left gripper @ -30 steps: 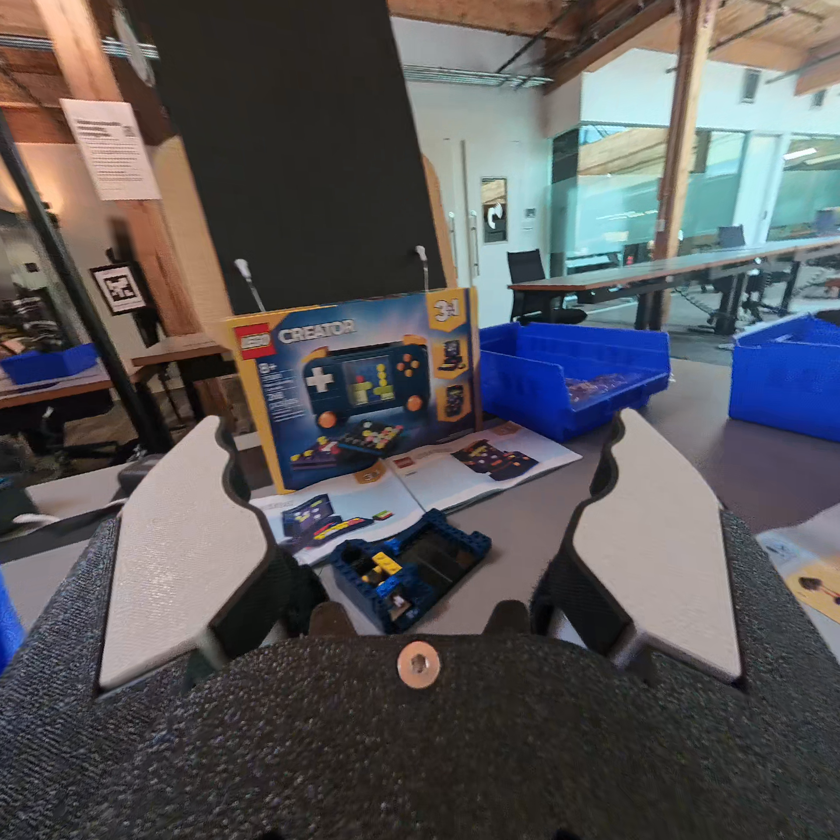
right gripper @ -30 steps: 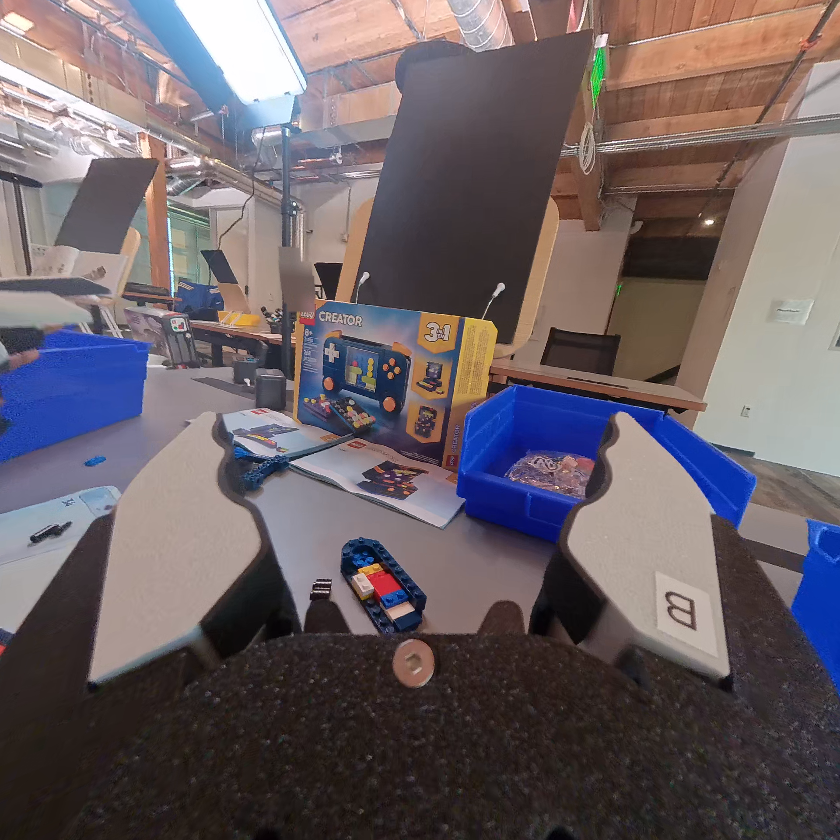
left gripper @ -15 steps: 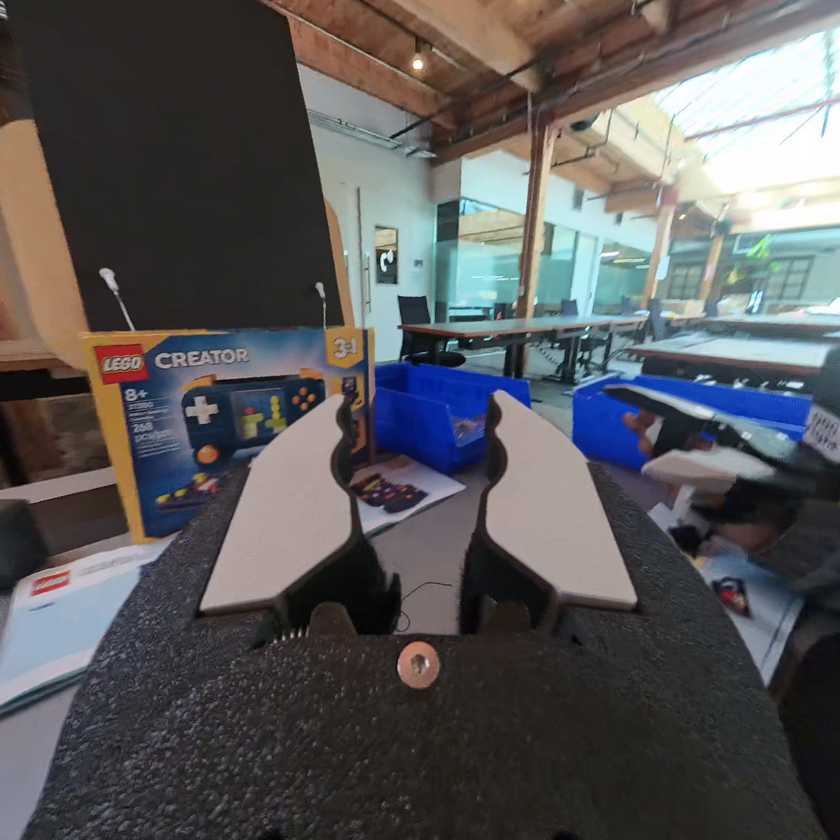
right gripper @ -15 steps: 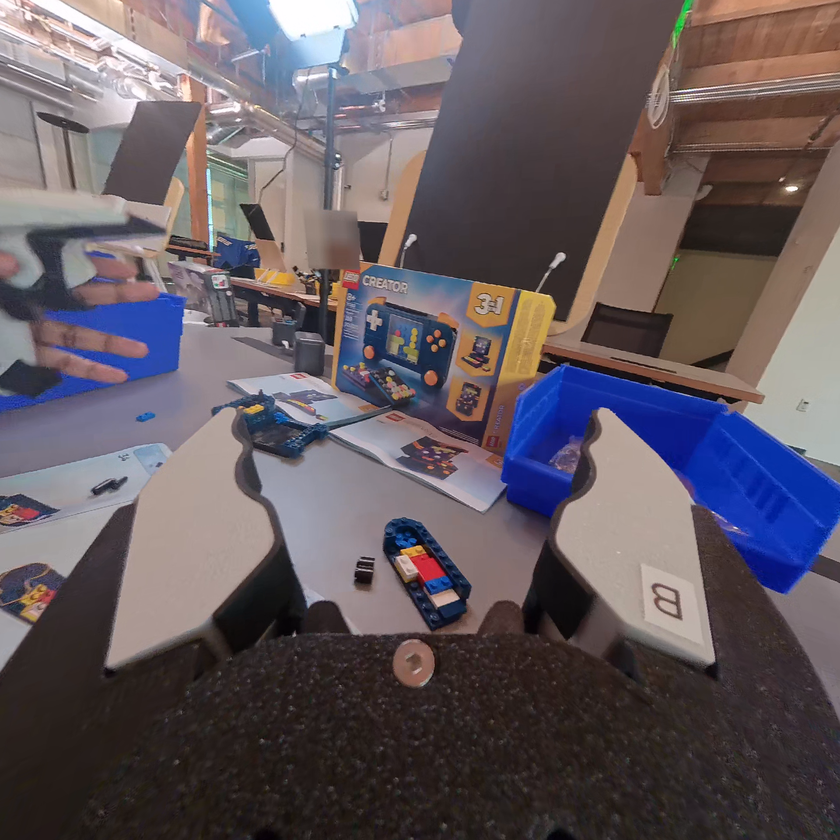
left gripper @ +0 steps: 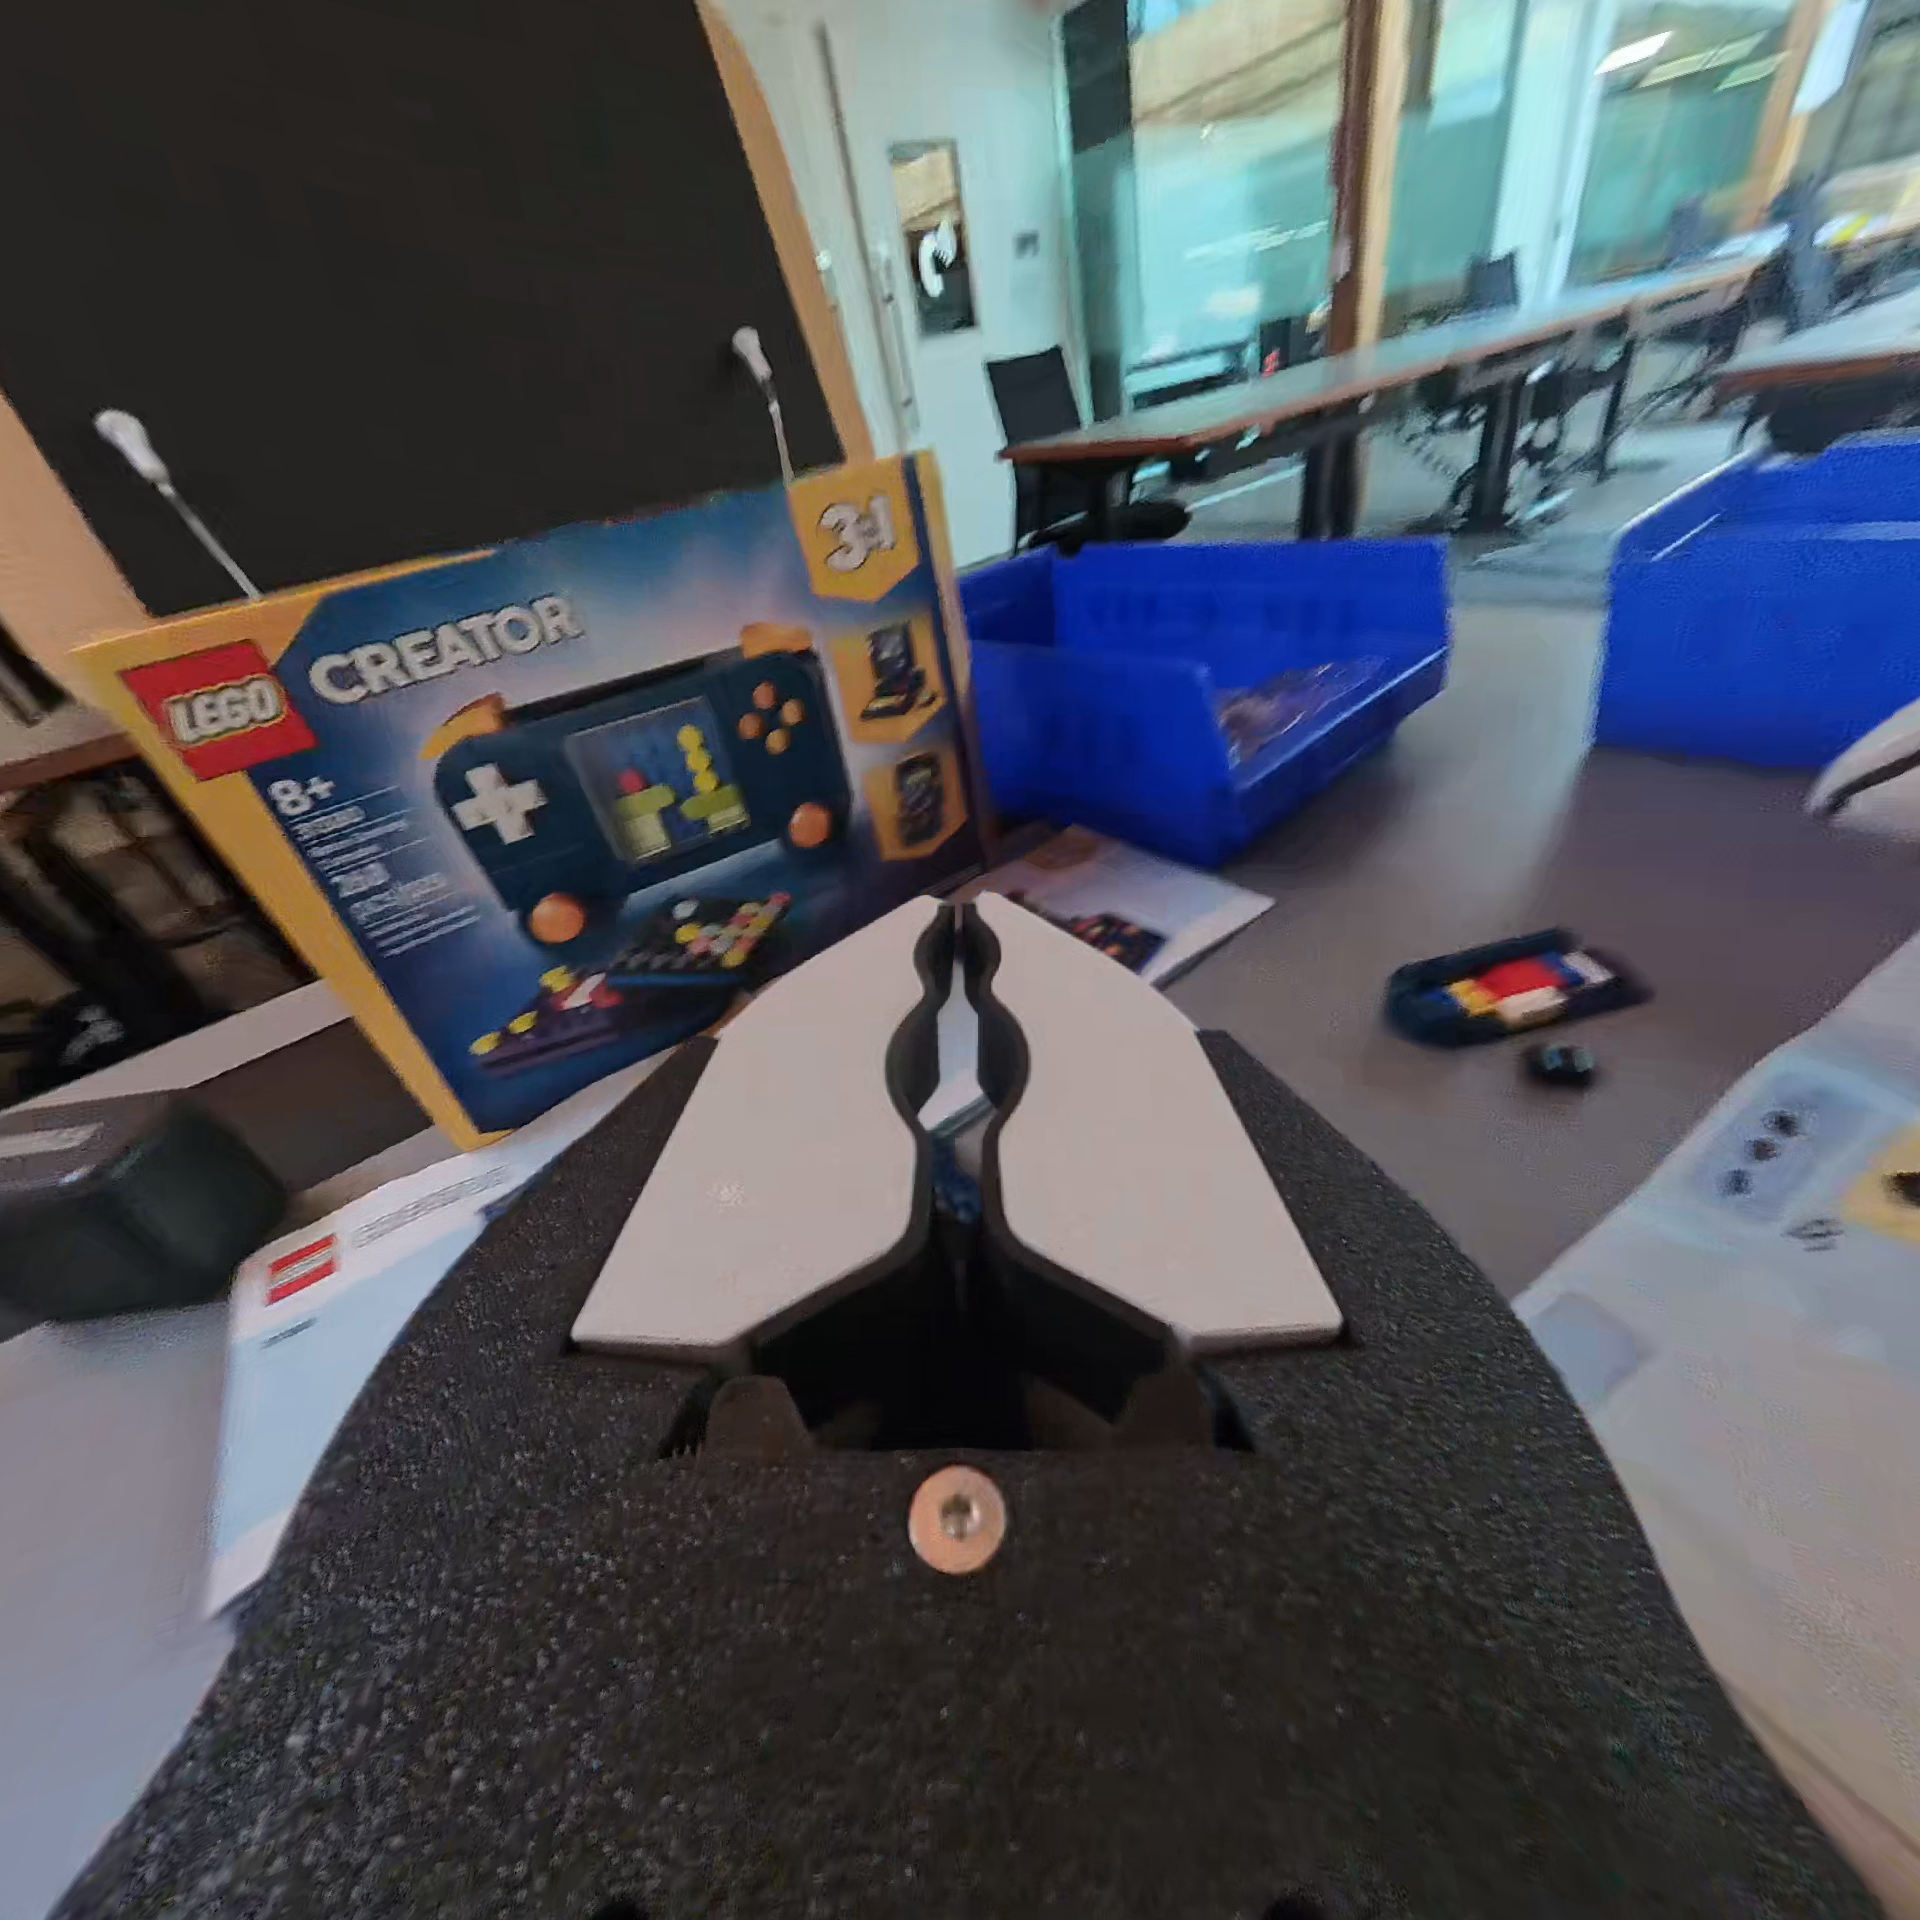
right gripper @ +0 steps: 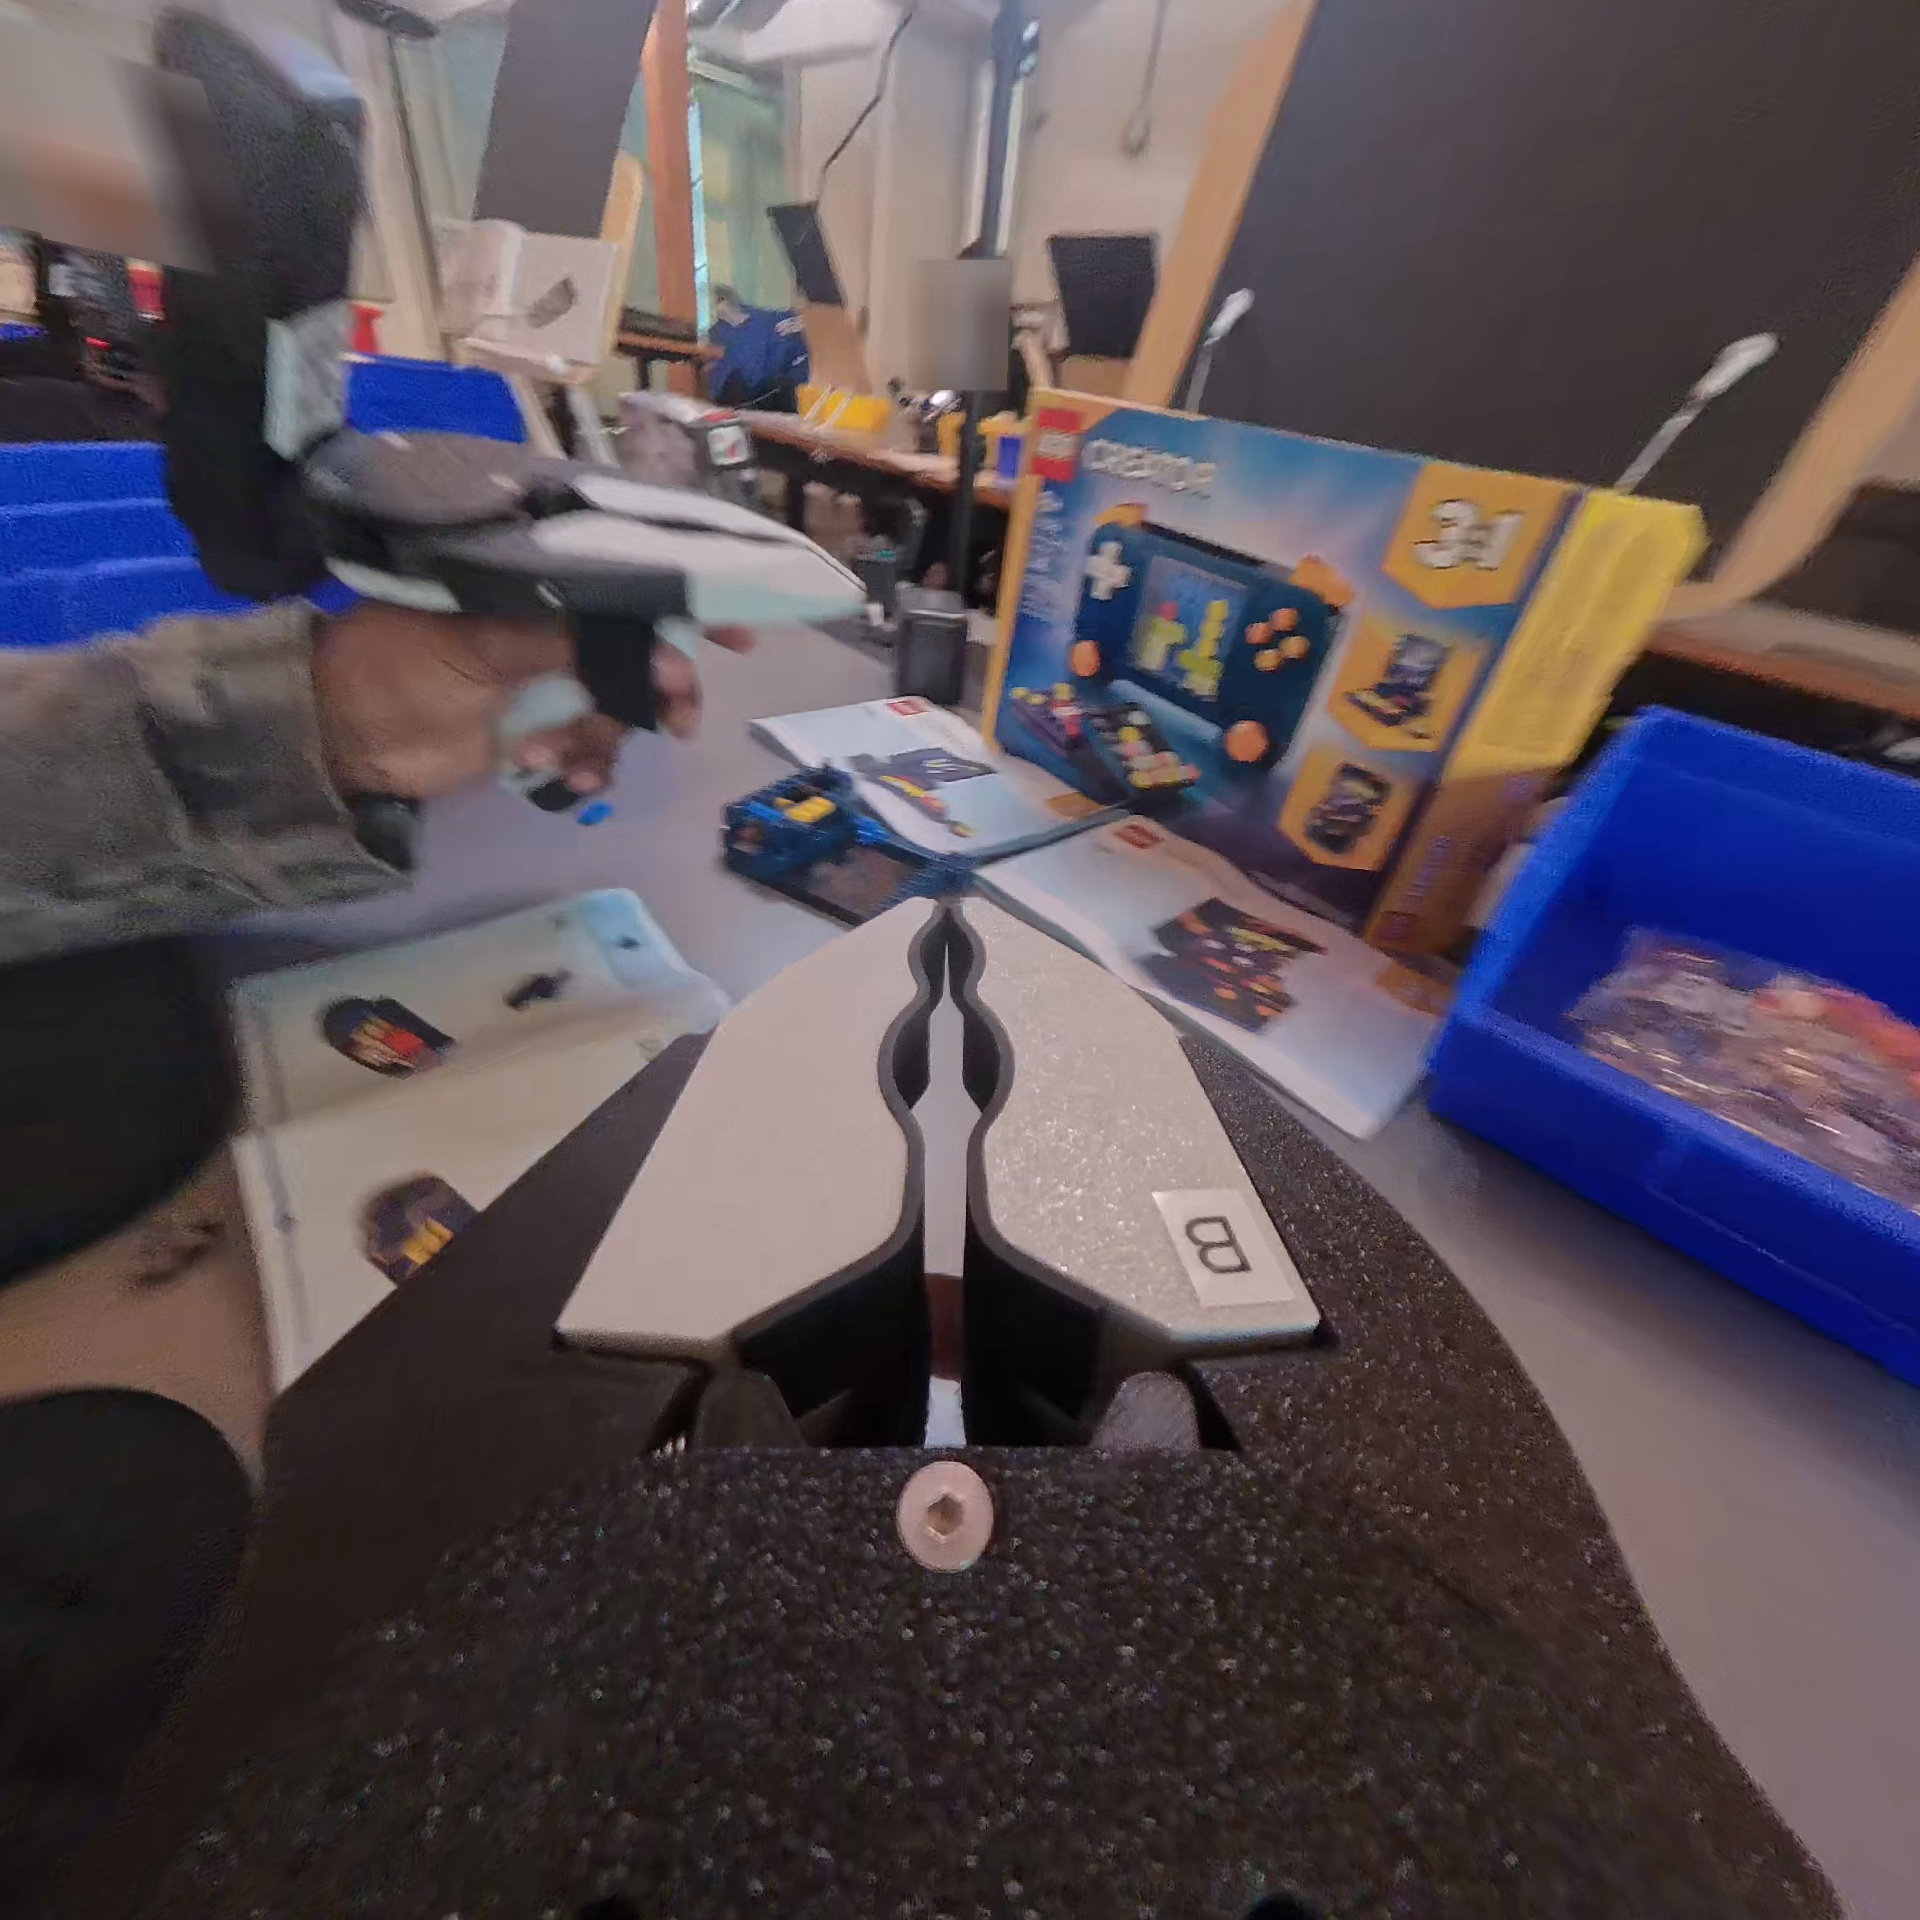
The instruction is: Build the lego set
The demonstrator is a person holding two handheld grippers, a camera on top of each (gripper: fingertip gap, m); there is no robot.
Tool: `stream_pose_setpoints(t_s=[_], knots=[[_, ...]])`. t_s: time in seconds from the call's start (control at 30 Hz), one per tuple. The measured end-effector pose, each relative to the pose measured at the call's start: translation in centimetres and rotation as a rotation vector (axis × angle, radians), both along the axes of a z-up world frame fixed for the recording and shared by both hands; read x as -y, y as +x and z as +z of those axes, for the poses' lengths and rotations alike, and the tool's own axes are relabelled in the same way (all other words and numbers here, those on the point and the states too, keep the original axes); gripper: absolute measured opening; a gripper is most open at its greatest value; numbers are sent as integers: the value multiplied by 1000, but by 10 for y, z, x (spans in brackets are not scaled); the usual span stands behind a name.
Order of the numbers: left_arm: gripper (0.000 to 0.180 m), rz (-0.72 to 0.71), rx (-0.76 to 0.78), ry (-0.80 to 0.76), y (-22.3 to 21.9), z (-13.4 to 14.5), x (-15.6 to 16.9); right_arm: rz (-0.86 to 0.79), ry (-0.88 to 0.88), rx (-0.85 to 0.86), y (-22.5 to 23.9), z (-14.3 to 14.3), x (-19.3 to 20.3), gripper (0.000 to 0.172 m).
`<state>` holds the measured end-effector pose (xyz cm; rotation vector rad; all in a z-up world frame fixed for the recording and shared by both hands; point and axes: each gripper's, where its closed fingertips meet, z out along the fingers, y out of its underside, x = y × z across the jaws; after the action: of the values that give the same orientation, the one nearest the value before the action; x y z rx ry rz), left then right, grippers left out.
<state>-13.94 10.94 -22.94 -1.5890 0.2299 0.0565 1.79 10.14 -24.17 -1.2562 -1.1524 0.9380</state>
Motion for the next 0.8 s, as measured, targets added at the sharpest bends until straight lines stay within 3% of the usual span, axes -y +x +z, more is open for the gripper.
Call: stream_pose_setpoints(t_s=[0.07, 0.17, 0.27, 0.33, 0.4, 0.47, 0.6, 0.67, 0.8], knots=[[3, 42, 12, -24, -9, -6, -4, 58, -39, 50, -27, 16, 12, 0], [4, -8, 128, 55, -1, 9, 1, 123, 11, 82, -74, 50, 25, 11], [4, 140, 122, 230, -28, 26, 0, 30, 87, -105, -110, 97, 6, 12], [5, 237, 175, 221, -52, 37, -17, -95, 82, -257, -119, 117, -29, 11], [7, 283, 235, 266, -68, 65, -34, -193, -14, -352, -121, 115, -67, 10], [8, 289, 277, 346, -74, 86, -40, -259, -133, -426, -115, 96, -95, 9], [6, 301, 336, 418, -82, 52, -31, -200, -228, -611, -99, 75, -98, 5], [6, 328, 404, 325, -95, 29, -38, -161, -295, -653, -100, 76, -99, 8], [6, 285, 461, 299, -93, 30, -45, -104, -263, -591, -112, 77, -89, 8]])
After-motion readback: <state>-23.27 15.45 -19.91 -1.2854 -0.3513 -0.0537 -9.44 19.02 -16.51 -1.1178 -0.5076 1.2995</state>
